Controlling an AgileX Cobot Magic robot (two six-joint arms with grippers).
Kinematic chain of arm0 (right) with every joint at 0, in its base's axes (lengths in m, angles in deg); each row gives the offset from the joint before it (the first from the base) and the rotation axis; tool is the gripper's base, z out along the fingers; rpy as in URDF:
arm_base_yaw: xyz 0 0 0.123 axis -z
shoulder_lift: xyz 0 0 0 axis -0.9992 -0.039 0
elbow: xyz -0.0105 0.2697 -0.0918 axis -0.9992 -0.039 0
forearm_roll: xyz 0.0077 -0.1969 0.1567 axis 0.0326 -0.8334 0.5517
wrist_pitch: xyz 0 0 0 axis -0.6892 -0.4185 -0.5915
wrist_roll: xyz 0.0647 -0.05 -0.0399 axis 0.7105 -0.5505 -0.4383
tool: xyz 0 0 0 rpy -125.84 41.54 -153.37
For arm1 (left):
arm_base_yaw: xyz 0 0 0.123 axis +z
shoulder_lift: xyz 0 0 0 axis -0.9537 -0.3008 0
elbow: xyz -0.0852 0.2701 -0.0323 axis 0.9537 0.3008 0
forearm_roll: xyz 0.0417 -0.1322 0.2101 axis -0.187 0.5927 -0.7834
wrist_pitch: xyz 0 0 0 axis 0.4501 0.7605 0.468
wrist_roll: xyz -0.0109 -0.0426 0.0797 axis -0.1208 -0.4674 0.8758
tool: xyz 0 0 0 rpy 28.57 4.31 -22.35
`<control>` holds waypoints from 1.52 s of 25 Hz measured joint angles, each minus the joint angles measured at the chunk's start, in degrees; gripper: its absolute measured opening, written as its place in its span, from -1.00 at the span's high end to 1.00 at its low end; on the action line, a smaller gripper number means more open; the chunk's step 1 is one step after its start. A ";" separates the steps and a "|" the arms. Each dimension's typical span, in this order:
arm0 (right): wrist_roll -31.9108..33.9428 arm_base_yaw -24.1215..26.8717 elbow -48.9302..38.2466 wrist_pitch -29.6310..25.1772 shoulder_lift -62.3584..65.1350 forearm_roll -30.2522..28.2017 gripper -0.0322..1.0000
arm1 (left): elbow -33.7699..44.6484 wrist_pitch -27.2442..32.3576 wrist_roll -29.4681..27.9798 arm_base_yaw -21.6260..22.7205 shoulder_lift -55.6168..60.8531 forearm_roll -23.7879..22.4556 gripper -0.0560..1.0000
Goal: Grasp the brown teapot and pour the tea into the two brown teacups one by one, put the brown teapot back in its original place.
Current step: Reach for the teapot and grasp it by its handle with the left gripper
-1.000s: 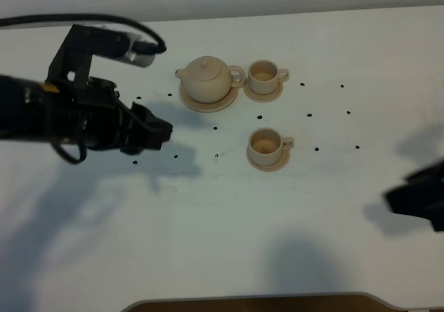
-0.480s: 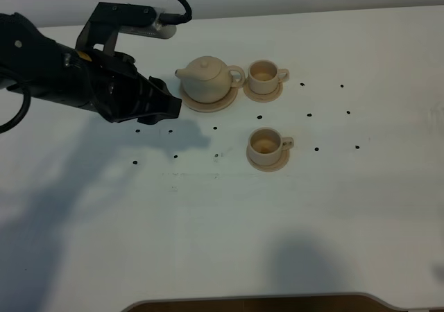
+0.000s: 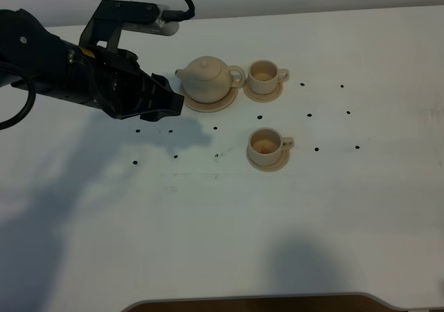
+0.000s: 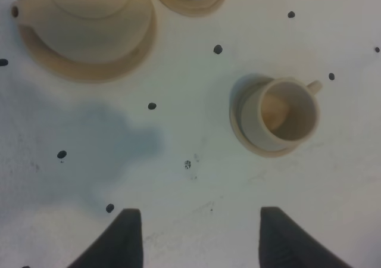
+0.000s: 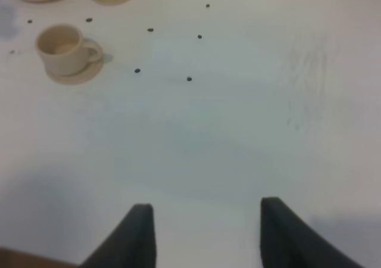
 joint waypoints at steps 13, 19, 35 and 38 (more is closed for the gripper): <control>4.72 0.00 -1.43 -4.50 0.14 -2.32 0.16 | 0.00 0.00 0.00 0.00 0.00 -0.10 0.02; 4.85 0.00 -1.49 -4.50 7.28 -2.43 0.16 | 0.00 -1.21 0.00 0.00 0.00 -0.10 0.02; 5.15 0.02 -1.49 -4.50 13.45 -2.38 0.16 | -9.89 4.34 1.30 -0.13 -5.57 -0.17 0.02; 5.15 0.02 -1.49 -4.50 13.45 -2.38 0.16 | -18.14 12.09 1.30 -1.25 -11.32 -0.93 0.02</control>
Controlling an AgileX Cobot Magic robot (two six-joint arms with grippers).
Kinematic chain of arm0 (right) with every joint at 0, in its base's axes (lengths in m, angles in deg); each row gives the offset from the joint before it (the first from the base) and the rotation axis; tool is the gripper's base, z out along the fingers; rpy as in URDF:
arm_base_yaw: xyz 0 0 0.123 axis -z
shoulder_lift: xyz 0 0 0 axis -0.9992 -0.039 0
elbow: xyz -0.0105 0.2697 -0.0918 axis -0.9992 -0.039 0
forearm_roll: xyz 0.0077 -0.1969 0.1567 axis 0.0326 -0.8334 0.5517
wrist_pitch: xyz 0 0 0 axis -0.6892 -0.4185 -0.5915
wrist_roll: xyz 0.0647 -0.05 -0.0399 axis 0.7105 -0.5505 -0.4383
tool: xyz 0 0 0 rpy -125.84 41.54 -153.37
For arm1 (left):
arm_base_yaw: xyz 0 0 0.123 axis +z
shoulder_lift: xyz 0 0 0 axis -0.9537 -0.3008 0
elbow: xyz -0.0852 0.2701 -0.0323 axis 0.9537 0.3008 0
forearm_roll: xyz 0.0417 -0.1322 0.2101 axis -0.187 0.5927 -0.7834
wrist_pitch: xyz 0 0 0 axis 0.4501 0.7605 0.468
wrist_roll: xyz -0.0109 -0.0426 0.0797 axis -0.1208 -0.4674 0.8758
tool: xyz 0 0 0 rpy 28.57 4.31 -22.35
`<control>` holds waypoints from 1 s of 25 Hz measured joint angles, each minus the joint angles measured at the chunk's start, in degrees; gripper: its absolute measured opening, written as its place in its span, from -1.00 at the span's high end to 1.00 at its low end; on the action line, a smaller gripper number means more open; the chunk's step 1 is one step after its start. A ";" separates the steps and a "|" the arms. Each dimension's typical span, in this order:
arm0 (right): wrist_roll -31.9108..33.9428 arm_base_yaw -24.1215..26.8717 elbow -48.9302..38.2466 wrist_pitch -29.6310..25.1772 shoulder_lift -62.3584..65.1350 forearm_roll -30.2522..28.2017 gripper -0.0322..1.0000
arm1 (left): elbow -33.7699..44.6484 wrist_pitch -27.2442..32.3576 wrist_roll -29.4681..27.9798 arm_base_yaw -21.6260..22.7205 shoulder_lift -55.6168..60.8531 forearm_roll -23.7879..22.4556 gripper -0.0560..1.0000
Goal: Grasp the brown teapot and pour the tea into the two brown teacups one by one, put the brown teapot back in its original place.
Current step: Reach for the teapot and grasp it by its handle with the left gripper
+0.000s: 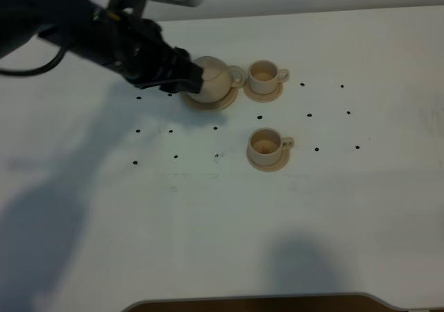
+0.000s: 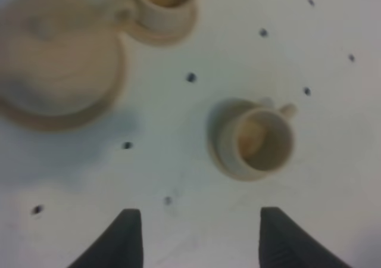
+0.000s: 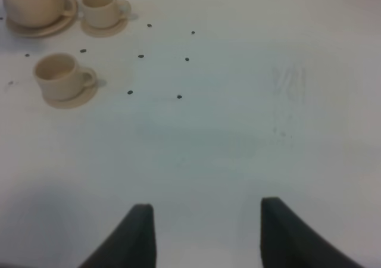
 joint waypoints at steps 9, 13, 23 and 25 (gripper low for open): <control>0.07 0.00 0.00 0.00 0.00 0.00 0.16 | -28.02 15.49 -3.91 -7.71 -16.12 -13.47 0.02; 0.16 0.00 0.00 0.00 0.00 0.00 0.16 | -35.16 20.02 -3.89 -9.91 -21.37 -21.87 0.02; 0.21 0.00 0.00 0.00 0.00 0.00 0.16 | -36.11 9.68 -1.64 -10.08 -28.87 -32.75 0.02; 0.21 0.00 0.00 0.00 0.00 0.00 0.16 | -36.11 6.74 -1.45 -10.02 -29.64 -33.18 0.02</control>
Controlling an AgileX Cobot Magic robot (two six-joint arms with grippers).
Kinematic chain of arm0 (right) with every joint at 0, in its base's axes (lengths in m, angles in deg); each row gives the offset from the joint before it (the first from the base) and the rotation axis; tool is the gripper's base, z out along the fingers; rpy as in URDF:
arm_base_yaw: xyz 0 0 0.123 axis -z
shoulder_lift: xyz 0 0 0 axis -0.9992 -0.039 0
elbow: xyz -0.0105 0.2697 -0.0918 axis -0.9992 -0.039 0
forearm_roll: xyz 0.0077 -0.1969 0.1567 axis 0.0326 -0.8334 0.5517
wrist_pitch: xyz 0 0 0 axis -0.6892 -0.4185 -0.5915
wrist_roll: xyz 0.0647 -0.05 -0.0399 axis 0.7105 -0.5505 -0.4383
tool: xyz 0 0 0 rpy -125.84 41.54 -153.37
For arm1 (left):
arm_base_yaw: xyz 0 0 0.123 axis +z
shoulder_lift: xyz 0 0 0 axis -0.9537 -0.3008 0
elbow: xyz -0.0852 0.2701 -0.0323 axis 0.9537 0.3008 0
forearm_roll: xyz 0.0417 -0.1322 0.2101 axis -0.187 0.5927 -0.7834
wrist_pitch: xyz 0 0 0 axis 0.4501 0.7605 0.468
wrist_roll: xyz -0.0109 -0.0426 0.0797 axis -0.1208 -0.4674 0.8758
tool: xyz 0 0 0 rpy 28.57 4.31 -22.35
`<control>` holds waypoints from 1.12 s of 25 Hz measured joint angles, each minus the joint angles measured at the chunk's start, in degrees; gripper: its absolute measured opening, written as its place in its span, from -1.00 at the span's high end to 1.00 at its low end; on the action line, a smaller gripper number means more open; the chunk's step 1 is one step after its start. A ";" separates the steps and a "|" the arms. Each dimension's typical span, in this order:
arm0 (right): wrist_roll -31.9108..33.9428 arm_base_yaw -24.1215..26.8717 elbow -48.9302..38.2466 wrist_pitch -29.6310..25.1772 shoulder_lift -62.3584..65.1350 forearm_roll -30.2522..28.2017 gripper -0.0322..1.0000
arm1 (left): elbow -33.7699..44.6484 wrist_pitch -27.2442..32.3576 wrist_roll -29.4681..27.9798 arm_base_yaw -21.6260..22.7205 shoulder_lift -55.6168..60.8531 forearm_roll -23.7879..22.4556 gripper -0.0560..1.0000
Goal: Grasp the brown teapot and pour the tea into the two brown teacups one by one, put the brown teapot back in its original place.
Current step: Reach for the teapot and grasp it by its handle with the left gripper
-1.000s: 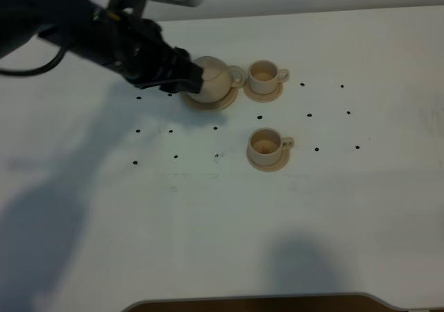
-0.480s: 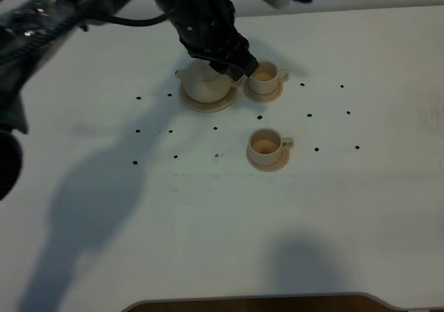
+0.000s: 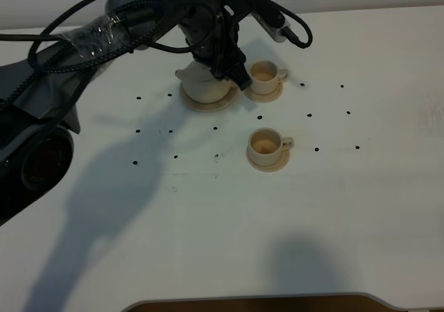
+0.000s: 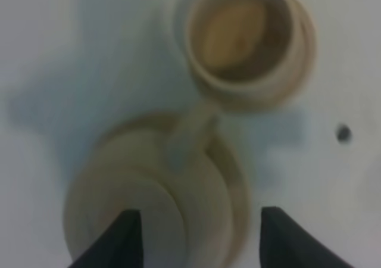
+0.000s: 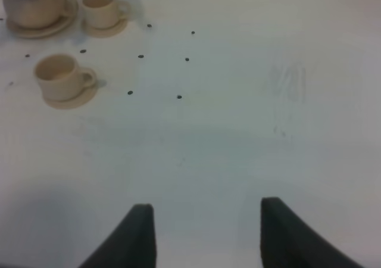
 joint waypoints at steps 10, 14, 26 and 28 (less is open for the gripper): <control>0.00 0.00 0.00 0.00 0.00 0.00 0.16 | 0.00 -9.60 2.59 0.32 -4.18 2.13 0.02; 0.00 0.00 0.00 0.00 0.00 0.00 0.16 | 0.00 -9.84 3.11 0.32 -5.31 3.68 0.02; 0.00 0.00 0.00 0.00 0.00 0.00 0.16 | -0.11 -13.33 4.34 0.32 -6.61 4.60 0.02; 0.00 0.00 0.00 0.00 0.00 0.00 0.16 | -0.11 -12.78 4.82 0.32 -6.61 5.55 0.02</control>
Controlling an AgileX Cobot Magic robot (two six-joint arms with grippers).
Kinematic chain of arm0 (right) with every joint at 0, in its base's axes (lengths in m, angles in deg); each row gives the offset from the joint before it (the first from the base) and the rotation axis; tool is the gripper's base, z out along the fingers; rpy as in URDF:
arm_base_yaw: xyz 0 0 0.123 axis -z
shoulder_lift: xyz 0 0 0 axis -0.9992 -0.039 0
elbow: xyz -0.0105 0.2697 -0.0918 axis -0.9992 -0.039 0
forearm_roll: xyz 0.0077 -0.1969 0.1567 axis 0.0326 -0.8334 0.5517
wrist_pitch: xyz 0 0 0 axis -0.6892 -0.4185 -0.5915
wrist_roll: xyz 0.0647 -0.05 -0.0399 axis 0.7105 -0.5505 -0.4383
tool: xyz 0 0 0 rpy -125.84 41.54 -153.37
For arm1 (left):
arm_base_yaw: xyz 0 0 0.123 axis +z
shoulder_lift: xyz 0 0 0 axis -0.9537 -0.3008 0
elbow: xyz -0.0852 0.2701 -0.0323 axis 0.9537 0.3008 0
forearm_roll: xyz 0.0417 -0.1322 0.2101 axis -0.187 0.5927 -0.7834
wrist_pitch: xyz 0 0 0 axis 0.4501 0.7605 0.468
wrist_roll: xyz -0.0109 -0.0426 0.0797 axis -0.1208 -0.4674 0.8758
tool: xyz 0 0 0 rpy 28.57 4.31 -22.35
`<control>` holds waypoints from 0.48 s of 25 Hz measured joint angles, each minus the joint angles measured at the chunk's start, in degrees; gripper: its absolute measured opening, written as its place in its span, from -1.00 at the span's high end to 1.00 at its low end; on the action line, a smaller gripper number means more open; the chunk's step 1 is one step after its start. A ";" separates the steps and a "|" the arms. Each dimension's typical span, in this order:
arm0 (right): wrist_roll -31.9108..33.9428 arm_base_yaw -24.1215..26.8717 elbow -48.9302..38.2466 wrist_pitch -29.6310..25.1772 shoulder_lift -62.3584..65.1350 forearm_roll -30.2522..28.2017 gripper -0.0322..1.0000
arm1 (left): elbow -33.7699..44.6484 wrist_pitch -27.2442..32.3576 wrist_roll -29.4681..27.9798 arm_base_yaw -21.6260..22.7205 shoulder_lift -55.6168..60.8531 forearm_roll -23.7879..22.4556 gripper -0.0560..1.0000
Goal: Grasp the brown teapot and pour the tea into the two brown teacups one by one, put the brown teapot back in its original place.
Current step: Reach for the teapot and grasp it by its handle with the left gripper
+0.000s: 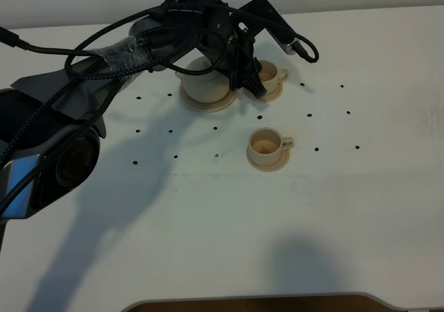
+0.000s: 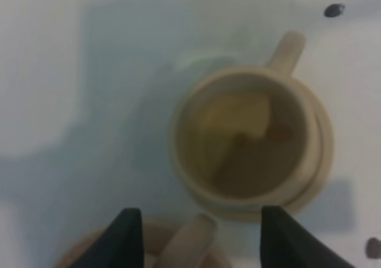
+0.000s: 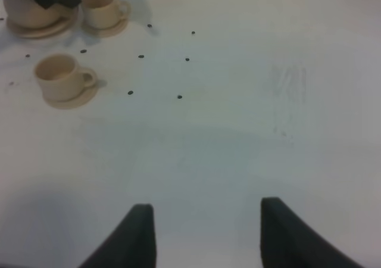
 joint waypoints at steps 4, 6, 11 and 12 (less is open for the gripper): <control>0.00 0.00 0.00 0.00 0.00 0.00 0.16 | 0.00 0.50 0.97 0.30 0.00 0.73 0.02; 0.00 0.00 0.00 0.00 0.00 0.00 0.16 | -0.10 1.46 1.11 0.49 0.00 0.94 0.02; 0.00 0.00 0.00 0.00 0.00 0.00 0.16 | -0.37 3.69 1.36 0.66 0.00 1.51 0.02; 0.00 0.00 0.00 0.00 0.00 0.00 0.16 | -0.37 3.81 1.54 0.66 0.00 1.51 0.02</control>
